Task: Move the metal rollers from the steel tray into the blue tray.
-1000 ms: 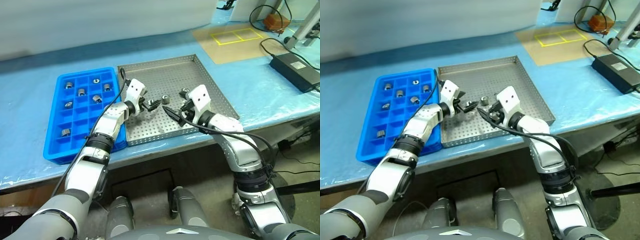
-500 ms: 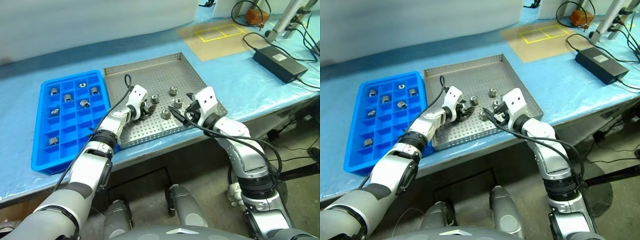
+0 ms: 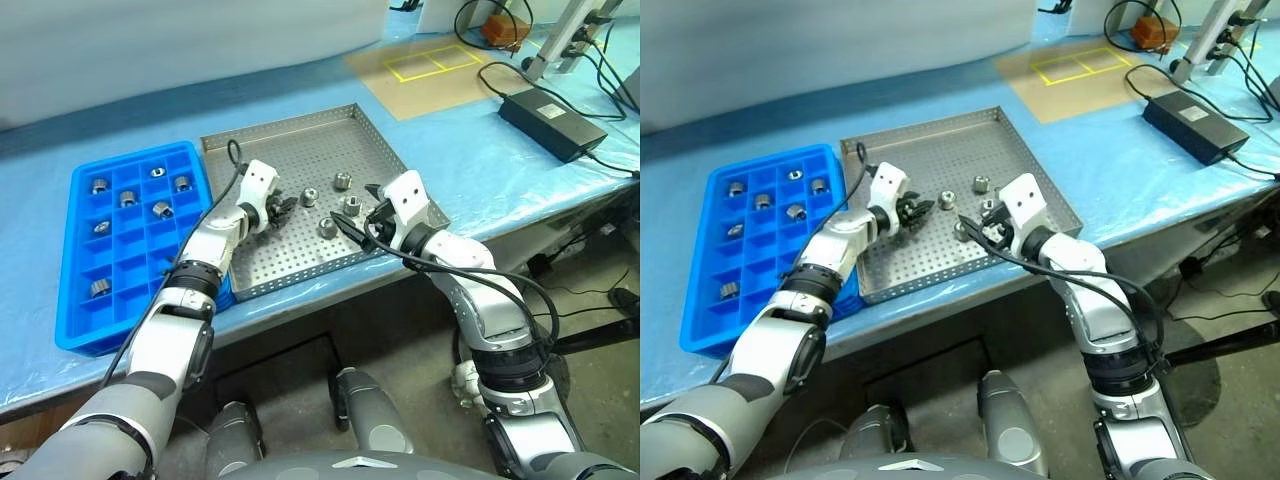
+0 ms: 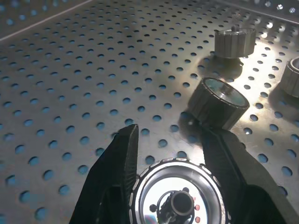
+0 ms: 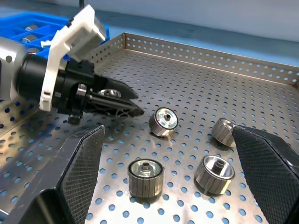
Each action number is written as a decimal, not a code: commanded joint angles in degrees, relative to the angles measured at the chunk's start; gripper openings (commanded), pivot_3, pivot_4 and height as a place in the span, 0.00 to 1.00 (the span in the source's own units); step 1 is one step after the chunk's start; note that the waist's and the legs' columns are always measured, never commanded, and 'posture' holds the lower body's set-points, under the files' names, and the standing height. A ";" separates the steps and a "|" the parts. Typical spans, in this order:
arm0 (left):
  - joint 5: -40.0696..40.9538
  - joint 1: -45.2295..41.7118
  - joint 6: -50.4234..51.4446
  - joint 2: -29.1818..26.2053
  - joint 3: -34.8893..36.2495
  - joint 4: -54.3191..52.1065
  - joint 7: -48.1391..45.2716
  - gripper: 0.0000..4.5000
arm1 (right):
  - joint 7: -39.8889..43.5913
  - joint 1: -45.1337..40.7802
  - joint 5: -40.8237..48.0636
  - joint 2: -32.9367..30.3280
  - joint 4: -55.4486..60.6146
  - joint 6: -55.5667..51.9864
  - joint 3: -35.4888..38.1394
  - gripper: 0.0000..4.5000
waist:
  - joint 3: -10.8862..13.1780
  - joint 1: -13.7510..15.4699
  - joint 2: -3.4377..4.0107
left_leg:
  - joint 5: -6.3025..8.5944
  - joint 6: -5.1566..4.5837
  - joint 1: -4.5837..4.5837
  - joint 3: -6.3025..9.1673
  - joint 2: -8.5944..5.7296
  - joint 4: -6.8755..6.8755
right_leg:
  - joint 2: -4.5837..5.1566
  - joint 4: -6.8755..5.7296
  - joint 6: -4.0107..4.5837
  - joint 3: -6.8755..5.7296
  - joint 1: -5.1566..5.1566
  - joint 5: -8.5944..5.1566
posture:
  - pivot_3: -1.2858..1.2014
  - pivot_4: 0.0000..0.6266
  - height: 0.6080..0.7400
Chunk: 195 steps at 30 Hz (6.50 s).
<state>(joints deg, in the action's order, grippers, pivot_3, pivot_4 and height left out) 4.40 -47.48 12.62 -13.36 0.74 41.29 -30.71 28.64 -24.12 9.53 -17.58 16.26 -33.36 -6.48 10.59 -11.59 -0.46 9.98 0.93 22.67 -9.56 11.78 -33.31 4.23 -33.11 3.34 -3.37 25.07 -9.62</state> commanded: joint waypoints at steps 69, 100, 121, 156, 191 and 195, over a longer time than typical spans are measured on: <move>4.41 11.99 0.70 -2.43 4.85 -24.05 11.88 0.81 | 10.21 -10.21 1.27 5.20 -13.59 8.93 -5.10 1.00 | 0.01 13.60 0.01 | -0.24 0.81 -0.59 -0.07 0.05 0.31 | 0.03 -0.65 0.09 0.22 0.02 -0.03 | 0.41 0.24 1.00; -3.02 -15.00 -17.75 6.63 -1.35 27.51 1.29 0.81 | -6.18 5.89 -0.43 -3.18 8.77 -3.81 3.81 1.00 | -0.01 -1.18 -0.02 | 0.10 -0.16 0.14 -0.15 -0.14 -0.06 | 0.02 0.37 -0.43 0.24 0.00 0.23 | 0.22 0.24 1.00; 3.31 -12.53 -15.72 5.24 6.51 17.14 -0.50 0.42 | -1.60 2.33 1.01 -3.47 4.43 -1.76 1.11 1.00 | -0.01 -3.24 -0.01 | 0.31 -0.50 0.66 0.13 -0.11 -0.87 | 0.19 0.40 -0.56 -0.13 -0.04 0.30 | 0.31 0.24 1.00; 19.39 48.52 14.00 -22.02 20.73 -65.29 -4.60 0.42 | 17.30 -12.97 1.12 8.54 -20.58 12.17 -10.80 1.00 | 0.09 14.14 0.14 | -0.29 0.92 -0.83 -0.17 0.07 0.53 | 0.06 -0.66 -0.47 0.36 0.01 -0.08 | 0.53 0.24 1.00; 16.08 32.35 10.54 -17.87 3.57 -54.33 -10.18 0.93 | 6.75 -8.46 0.17 3.93 -13.93 6.23 -4.18 1.00 | 0.05 12.55 0.08 | -0.38 1.04 -1.14 -0.34 0.04 0.71 | -0.02 -0.70 0.01 0.51 -0.08 0.00 | 0.42 0.24 1.00; 14.53 28.99 8.33 -16.44 0.25 -50.09 -12.56 0.93 | 2.16 -5.92 -0.72 1.69 -12.29 -1.15 -1.92 1.00 | 0.04 12.09 0.08 | -0.39 1.05 -1.12 -0.35 0.06 0.71 | -0.07 -0.70 0.03 0.51 -0.07 0.01 | 0.41 0.24 1.00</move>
<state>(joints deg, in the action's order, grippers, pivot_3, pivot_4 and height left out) 19.48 -17.58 22.78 -29.75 1.63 -9.47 -42.30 32.95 -30.83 9.13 -15.32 1.99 -31.12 -10.24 10.63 0.50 -0.38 9.60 1.98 21.54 -9.91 11.81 -32.60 4.16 -33.81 3.37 -2.84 25.00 -9.60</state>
